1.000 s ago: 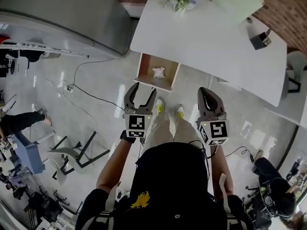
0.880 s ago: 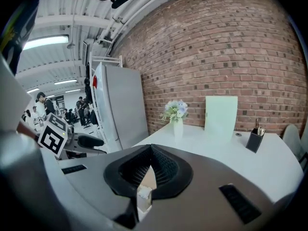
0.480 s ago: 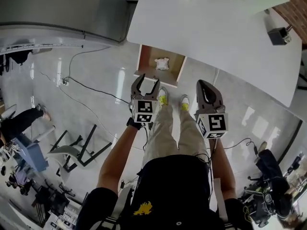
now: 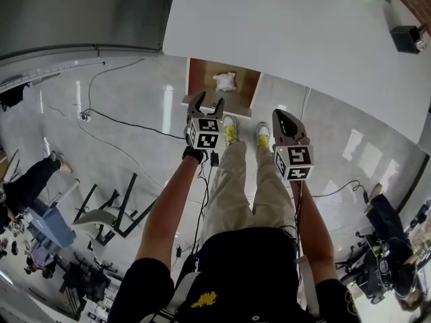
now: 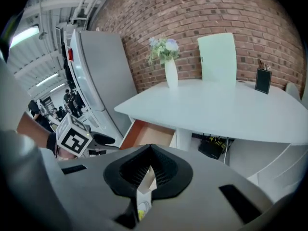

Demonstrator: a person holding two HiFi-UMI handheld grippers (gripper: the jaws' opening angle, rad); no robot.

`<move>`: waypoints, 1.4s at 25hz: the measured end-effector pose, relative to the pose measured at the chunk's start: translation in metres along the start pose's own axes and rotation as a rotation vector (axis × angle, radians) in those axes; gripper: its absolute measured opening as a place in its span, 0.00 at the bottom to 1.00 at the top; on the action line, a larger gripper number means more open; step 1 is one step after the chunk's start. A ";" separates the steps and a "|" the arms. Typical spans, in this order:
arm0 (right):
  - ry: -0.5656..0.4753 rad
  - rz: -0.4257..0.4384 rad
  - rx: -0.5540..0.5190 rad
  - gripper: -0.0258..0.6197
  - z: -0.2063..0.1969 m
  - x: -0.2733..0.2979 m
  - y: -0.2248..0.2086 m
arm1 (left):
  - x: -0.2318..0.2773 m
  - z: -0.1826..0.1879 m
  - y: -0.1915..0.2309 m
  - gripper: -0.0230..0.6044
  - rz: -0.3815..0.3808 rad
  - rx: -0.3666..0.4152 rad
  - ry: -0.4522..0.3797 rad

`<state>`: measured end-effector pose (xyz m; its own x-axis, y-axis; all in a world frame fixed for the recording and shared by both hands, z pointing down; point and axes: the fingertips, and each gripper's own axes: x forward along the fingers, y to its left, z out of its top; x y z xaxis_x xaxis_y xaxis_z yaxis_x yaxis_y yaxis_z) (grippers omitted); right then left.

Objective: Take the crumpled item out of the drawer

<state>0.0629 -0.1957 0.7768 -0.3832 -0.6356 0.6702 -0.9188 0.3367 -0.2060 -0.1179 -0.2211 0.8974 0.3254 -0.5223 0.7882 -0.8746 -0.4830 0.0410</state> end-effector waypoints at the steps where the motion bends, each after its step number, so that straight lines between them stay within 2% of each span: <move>1: 0.020 0.000 -0.010 0.08 -0.007 0.004 -0.001 | 0.009 -0.002 -0.001 0.45 -0.013 0.008 0.025; 7: 0.102 0.012 -0.012 0.08 -0.040 0.020 0.000 | 0.063 -0.017 -0.001 0.47 -0.074 0.081 0.138; 12: 0.111 0.052 -0.004 0.08 -0.053 0.022 0.016 | 0.099 -0.039 0.002 0.48 -0.104 0.082 0.231; 18: 0.101 0.074 0.073 0.08 -0.064 0.006 0.034 | 0.129 -0.043 -0.001 0.48 -0.121 0.094 0.255; 24: 0.122 0.087 0.115 0.08 -0.084 -0.012 0.046 | 0.165 -0.067 -0.006 0.48 -0.125 -0.006 0.333; 31: 0.091 0.077 0.158 0.08 -0.086 -0.023 0.037 | 0.183 -0.092 -0.008 0.48 -0.131 -0.218 0.436; 35: 0.080 0.069 0.164 0.08 -0.085 -0.023 0.035 | 0.186 -0.095 -0.008 0.50 -0.148 -0.226 0.484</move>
<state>0.0474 -0.1102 0.8143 -0.4434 -0.5550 0.7038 -0.8961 0.2561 -0.3626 -0.0840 -0.2476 1.1023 0.2953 -0.0520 0.9540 -0.9048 -0.3358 0.2618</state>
